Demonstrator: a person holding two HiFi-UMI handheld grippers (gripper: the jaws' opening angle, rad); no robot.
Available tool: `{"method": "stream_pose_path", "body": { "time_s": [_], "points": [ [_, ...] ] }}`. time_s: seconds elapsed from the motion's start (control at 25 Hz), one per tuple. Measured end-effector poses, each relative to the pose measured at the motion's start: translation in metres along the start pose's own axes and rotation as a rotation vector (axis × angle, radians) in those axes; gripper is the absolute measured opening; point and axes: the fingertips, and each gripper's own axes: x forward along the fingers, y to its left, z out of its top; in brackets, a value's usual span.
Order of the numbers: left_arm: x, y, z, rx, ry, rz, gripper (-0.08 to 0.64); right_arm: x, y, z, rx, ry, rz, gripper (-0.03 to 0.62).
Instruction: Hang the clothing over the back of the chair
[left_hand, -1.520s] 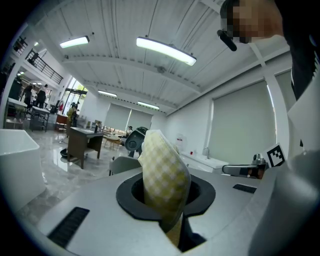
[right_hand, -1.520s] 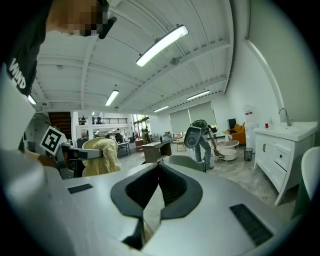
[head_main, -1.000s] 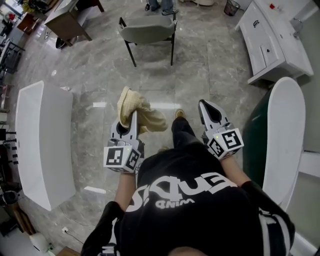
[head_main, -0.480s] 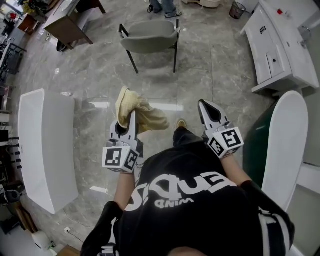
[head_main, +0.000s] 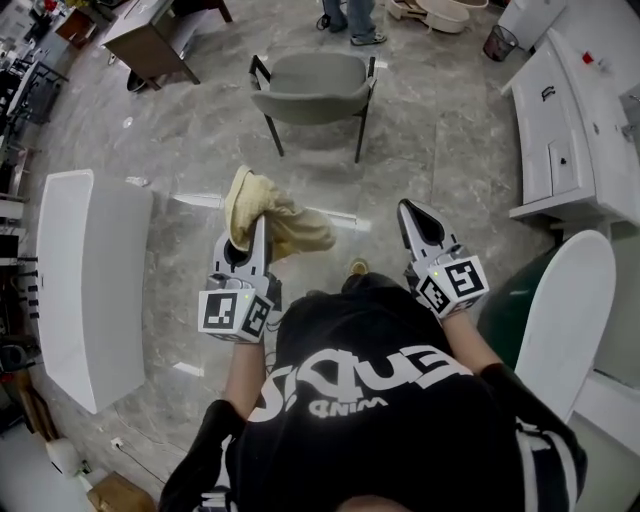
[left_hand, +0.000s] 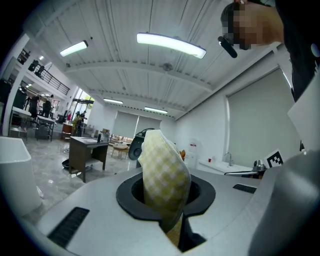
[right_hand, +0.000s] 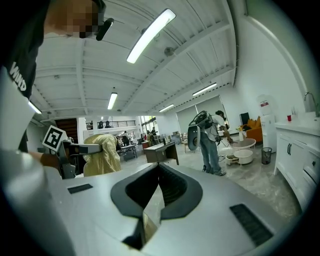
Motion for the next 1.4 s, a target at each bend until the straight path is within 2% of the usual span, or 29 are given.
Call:
{"method": "stream_pose_path", "body": {
  "time_s": [0.48,0.84,1.0,1.4],
  "points": [
    [0.041,0.007,0.009,0.002,-0.012,0.063,0.061,0.032,-0.039,0.004,0.02,0.016,0.045,0.014],
    [0.079,0.022,0.005,-0.005,-0.005,0.037,0.061,0.058,-0.06,0.0,0.026,0.027,0.018,0.014],
    [0.107,0.024,0.003,-0.001,0.001,0.025,0.061,0.074,-0.084,0.003,0.026,0.027,0.003,0.014],
    [0.179,0.064,0.022,-0.004,0.014,0.004,0.061,0.154,-0.109,0.021,0.026,0.051,0.021,0.014]
  ]
}}
